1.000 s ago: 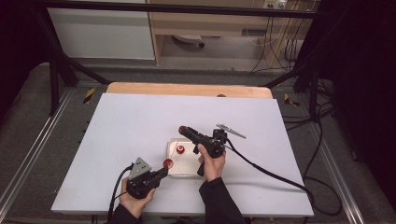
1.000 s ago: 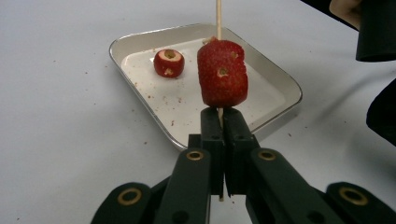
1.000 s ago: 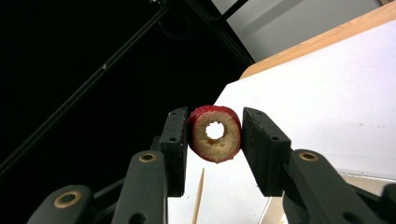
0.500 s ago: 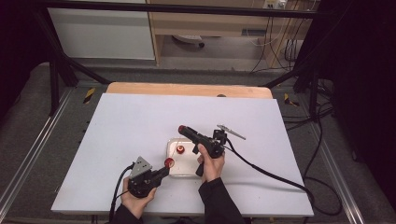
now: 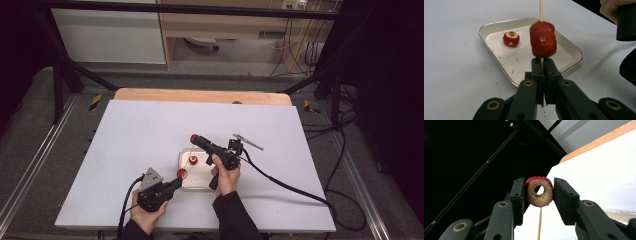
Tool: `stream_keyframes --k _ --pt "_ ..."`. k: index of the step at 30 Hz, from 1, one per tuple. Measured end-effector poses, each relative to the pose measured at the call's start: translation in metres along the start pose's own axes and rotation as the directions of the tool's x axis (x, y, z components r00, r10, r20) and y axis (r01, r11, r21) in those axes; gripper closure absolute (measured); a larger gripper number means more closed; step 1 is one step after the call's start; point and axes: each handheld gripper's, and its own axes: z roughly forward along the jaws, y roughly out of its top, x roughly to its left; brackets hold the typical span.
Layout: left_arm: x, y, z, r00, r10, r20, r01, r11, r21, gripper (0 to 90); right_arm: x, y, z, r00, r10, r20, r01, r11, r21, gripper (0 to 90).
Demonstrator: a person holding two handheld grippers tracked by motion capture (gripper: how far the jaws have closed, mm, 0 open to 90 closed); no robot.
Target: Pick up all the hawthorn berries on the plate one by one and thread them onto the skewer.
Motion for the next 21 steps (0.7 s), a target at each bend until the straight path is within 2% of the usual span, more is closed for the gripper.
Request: stream_keyframes --k 12,21 --pt "0.0005 0.0 -0.0016 1.0 0.002 0.002 -0.002 0.9999 -0.012 88.0 -0.0002 0.0004 0.0002 1.0 -0.007 0.0 0.007 1.0 -0.003 62.6" --pt "0.0004 -0.0001 -0.0002 1.0 -0.001 0.006 0.001 1.0 0.0 88.0 -0.0006 -0.0005 0.0006 1.0 -0.006 -0.001 0.006 1.0 0.0 62.6"
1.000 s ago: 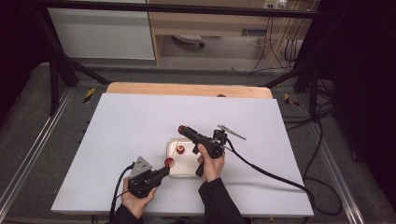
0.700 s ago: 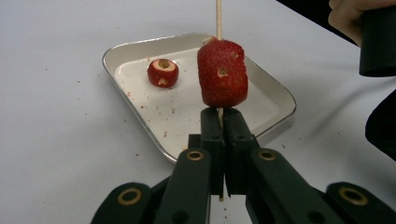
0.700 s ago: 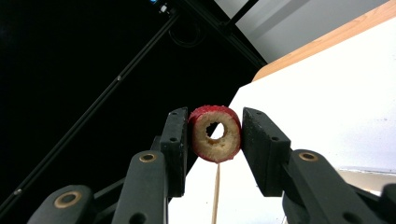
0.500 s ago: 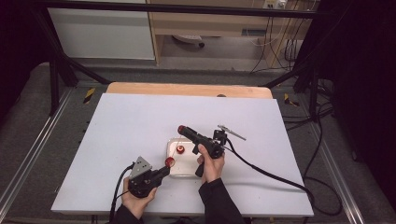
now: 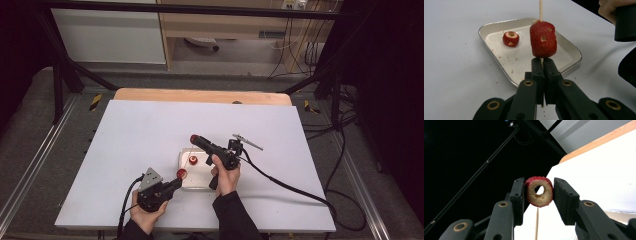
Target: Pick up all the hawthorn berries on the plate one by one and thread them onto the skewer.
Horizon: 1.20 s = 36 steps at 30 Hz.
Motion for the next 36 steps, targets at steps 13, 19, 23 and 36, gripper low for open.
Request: stream_keyframes --k 13,19,23,36 --pt "-0.0004 -0.0002 -0.0001 1.0 -0.002 0.003 0.002 1.0 -0.006 88.0 0.0001 -0.0009 0.0001 1.0 0.002 -0.003 -0.002 1.0 0.003 62.6" --pt "-0.0008 -0.0005 -0.0008 1.0 0.002 0.009 -0.001 0.9999 -0.013 88.0 0.0007 0.0013 -0.0002 1.0 -0.004 -0.002 0.004 1.0 -0.003 62.7" --pt "-0.0009 -0.0001 -0.0008 1.0 0.0 0.007 0.0 0.9999 -0.012 88.0 0.0002 0.0006 -0.0001 1.0 -0.008 -0.001 0.008 1.0 0.001 62.7" --pt "-0.0005 0.0006 -0.0012 0.9998 -0.022 0.0 0.022 0.9997 -0.014 88.1 0.0002 -0.0032 0.0 0.9999 -0.005 -0.009 0.006 1.0 0.018 62.7"
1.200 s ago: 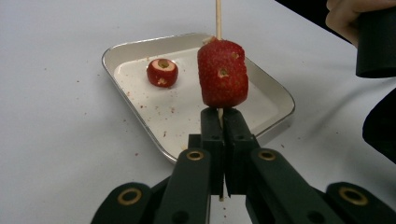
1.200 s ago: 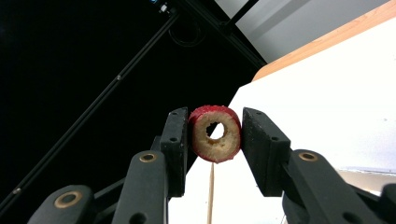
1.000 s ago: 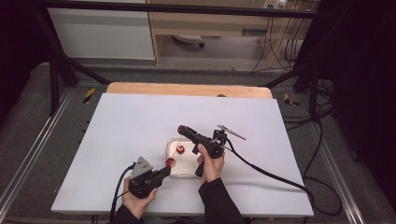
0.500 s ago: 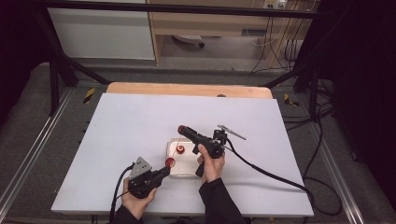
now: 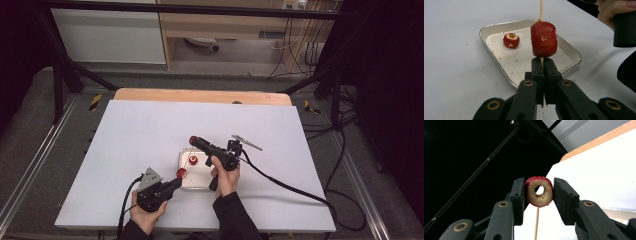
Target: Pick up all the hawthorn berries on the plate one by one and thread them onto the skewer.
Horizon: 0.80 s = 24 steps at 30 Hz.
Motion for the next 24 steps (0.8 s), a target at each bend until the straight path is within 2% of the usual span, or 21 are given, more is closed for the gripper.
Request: stream_keyframes --k 6,9,11,15,20,24 --pt "0.0 0.0 0.001 0.9998 -0.02 -0.002 0.02 0.9998 0.006 88.1 -0.001 -0.007 0.001 0.9997 -0.024 0.0 0.024 1.0 -0.008 62.8" --pt "0.0 0.001 0.002 0.9987 -0.05 0.009 0.05 0.9987 -0.002 88.1 -0.001 -0.009 0.001 0.999 -0.043 0.007 0.043 0.999 -0.016 62.9" --pt "-0.002 0.001 0.002 0.9984 -0.057 0.008 0.057 0.9984 -0.001 88.1 -0.001 -0.01 0.001 0.9986 -0.053 0.006 0.053 0.998 -0.021 62.9" --pt "-0.004 0.002 0.005 0.9975 -0.07 -0.008 0.07 0.9975 0.0 88.0 -0.002 -0.015 0.001 0.9989 -0.047 0.008 0.047 0.999 -0.012 62.9" --pt "-0.004 0.006 0.008 0.9956 -0.094 -0.004 0.094 0.9956 -0.001 88.1 -0.003 -0.021 0.002 0.9992 -0.039 0.006 0.039 0.999 0.004 63.1" --pt "0.0 0.007 0.013 0.9958 -0.091 -0.01 0.091 0.9958 0.011 88.2 -0.002 -0.022 0.001 0.9981 -0.059 0.016 0.059 0.998 0.007 63.1"
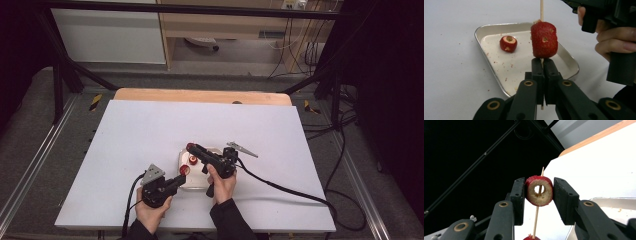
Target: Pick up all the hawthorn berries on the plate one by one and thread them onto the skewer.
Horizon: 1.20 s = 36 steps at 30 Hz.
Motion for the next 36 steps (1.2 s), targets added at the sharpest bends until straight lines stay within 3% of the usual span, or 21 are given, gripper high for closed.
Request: stream_keyframes --k 21,25,36 --pt "0.0 0.002 0.001 0.9989 0.047 0.008 -0.047 0.9989 0.008 88.5 0.002 -0.004 -0.003 0.9998 -0.022 -0.002 0.022 0.999 0.032 63.6" --pt "0.001 0.005 0.0 0.9987 0.051 0.0 -0.051 0.9987 -0.001 88.5 0.002 -0.01 -0.002 0.9999 -0.009 -0.008 0.009 0.997 0.078 63.6" --pt "0.002 0.005 0.002 0.9979 0.065 -0.005 -0.065 0.9978 0.016 88.5 0.003 -0.019 -0.004 0.9992 -0.039 -0.007 0.039 0.993 0.113 63.5"
